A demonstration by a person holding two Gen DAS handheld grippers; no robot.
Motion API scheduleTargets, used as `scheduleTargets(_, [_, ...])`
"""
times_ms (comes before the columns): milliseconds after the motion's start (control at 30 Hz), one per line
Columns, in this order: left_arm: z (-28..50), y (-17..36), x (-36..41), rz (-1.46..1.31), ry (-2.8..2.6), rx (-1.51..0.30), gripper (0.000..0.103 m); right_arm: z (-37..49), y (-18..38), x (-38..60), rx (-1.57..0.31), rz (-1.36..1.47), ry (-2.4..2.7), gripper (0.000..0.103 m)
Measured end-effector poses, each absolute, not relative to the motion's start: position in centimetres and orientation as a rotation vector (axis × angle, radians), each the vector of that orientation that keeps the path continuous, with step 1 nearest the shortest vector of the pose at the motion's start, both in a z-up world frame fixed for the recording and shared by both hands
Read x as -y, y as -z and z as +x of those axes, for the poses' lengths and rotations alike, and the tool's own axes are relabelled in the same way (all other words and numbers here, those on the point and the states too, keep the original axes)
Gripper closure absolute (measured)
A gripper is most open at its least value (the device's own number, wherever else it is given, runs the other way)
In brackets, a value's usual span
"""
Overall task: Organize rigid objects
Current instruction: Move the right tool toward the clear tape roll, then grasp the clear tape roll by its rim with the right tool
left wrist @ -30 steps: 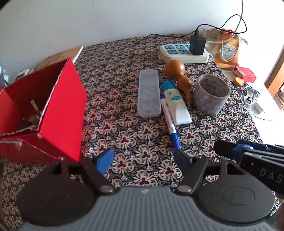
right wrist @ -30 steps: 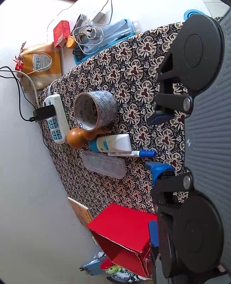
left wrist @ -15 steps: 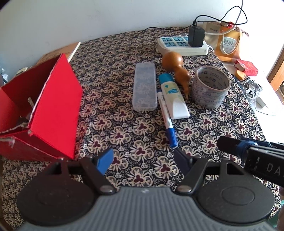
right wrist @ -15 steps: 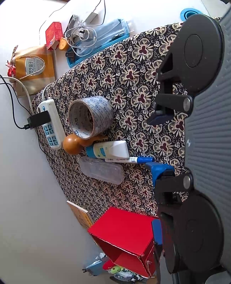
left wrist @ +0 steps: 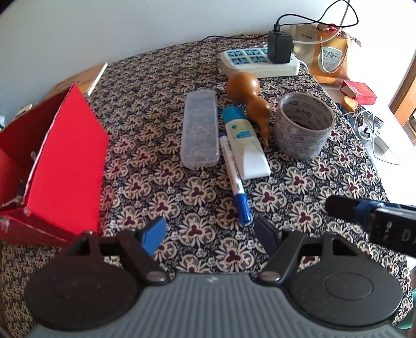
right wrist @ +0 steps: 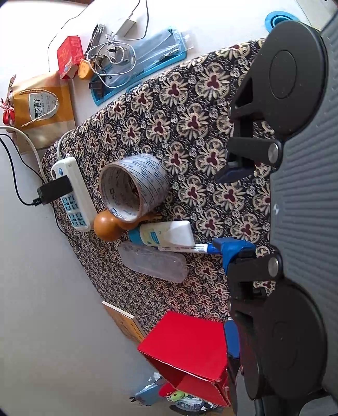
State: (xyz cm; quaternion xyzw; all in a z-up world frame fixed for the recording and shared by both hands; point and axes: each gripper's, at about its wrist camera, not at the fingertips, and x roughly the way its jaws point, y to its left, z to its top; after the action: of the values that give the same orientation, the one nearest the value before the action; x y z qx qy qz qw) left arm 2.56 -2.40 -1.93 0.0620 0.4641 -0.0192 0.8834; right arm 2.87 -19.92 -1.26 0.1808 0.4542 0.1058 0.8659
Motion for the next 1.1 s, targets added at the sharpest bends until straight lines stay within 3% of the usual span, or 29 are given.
scheduleTargets(300, [6.4, -0.8, 2.4, 0.003, 0.184, -0.900, 0.029, 8.7, -1.3, 22.7, -0.819, 0.316, -0.168, 0.072])
scheduleTargets(600, [10.4, -0.7, 4.0, -0.031, 0.240, -0.900, 0.029, 15.9, 4.6, 23.5, -0.934, 0.291, -0.106, 0.073])
scheduleTargets(867, [12.8, 2.2, 5.0, -0.036, 0.261, -0.972, 0.030, 13.3, 5.8, 22.4, -0.941, 0.331, -0.206, 0.088])
scheduleTargets(1033, [13.6, 3.4, 5.2, -0.059, 0.297, -1.046, 0.070, 11.1, 5.5, 22.5, -0.914, 0.341, -0.232, 0.099])
scheduleTargets(1100, [13.4, 4.0, 5.2, -0.069, 0.314, -1.069, 0.071, 10.3, 5.4, 22.6, -0.908, 0.343, -0.221, 0.101])
